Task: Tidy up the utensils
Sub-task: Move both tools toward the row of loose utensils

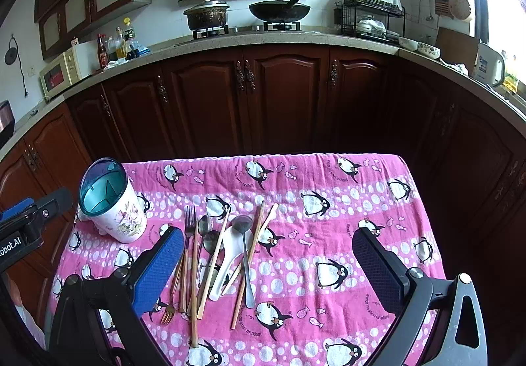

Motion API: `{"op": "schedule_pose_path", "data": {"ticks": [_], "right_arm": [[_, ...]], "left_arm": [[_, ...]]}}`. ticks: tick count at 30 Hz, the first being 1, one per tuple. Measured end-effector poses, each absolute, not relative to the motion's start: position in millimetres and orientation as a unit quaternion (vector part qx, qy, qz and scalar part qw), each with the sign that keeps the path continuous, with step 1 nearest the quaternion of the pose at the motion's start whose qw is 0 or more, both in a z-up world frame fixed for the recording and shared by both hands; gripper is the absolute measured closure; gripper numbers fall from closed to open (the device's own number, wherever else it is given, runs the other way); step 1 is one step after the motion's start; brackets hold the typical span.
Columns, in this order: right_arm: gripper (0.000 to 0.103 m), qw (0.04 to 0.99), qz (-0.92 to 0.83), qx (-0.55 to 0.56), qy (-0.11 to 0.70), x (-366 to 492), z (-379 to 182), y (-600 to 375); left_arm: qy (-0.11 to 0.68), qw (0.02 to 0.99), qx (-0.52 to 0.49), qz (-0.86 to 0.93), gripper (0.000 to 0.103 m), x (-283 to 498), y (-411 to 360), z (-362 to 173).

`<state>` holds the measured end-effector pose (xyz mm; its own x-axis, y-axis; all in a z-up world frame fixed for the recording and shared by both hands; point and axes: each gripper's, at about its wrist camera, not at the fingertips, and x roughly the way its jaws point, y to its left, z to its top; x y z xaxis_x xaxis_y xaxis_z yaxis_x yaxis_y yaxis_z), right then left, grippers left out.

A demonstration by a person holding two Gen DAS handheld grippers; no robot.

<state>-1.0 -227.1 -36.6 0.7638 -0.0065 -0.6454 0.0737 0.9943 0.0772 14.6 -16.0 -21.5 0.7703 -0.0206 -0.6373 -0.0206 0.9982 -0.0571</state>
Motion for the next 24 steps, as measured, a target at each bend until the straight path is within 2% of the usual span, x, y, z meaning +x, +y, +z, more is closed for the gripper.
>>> {"op": "schedule_pose_path", "data": {"ticks": [8,24], "right_arm": [[0.001,0.938,-0.014,0.066,0.341,4,-35,-227],[0.001,0.929,-0.030,0.027,0.368,26,-49,-227]], "left_arm": [[0.333,0.941,-0.056,-0.010,0.007,16,-14,-23],[0.347,0.936,-0.062,-0.011,0.007,34,-12,-32]]}}
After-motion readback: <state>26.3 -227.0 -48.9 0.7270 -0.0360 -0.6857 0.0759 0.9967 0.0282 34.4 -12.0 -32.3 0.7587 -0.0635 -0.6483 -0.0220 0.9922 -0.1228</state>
